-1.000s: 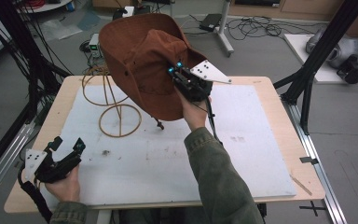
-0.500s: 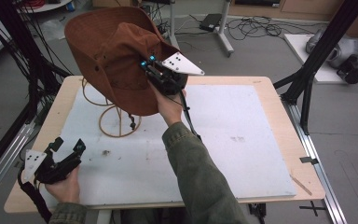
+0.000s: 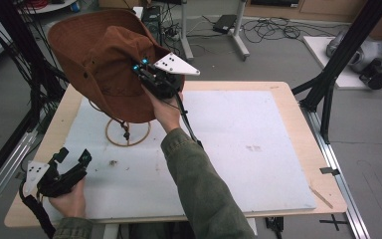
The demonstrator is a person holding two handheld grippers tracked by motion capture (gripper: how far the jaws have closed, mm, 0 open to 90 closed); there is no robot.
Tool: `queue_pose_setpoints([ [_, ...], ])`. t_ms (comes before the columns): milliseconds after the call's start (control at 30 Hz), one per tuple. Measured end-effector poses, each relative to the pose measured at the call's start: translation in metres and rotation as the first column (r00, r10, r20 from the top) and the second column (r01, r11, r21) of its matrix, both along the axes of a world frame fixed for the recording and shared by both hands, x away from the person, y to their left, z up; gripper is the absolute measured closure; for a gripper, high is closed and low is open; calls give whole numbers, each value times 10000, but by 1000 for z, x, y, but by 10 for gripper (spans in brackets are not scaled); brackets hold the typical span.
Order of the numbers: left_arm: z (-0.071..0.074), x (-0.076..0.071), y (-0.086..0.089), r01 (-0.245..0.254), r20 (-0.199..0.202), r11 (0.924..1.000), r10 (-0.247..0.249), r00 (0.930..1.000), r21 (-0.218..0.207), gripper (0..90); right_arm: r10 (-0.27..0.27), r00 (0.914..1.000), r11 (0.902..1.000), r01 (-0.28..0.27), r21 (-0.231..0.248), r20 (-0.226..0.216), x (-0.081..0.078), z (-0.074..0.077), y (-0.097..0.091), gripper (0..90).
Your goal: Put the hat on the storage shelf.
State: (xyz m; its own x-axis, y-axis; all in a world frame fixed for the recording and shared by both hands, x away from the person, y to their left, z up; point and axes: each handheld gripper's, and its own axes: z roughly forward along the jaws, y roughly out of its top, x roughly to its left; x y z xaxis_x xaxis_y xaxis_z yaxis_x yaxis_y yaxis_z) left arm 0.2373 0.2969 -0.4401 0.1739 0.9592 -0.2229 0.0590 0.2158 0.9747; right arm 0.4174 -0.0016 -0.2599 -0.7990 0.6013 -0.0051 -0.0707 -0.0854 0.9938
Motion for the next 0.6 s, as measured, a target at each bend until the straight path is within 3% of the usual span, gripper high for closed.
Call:
queue_pose_setpoints([
  [167, -1, 2, -1, 109, -38, 9999, -109, 9999, -78, 202, 264, 9994, 9984, -274, -496, -205, 4, -2, 10, 878],
  [400, -1, 3, -2, 100, -42, 9999, -100, 9999, -3, 202, 320, 9988, 9962, -348, -798, -358, 7, -1, 18, 878],
  [600, 0, 2, -2, 97, -42, 9999, -97, 9999, 27, 201, 452, 9974, 9883, -529, -1431, -566, 10, 0, 25, 878],
])
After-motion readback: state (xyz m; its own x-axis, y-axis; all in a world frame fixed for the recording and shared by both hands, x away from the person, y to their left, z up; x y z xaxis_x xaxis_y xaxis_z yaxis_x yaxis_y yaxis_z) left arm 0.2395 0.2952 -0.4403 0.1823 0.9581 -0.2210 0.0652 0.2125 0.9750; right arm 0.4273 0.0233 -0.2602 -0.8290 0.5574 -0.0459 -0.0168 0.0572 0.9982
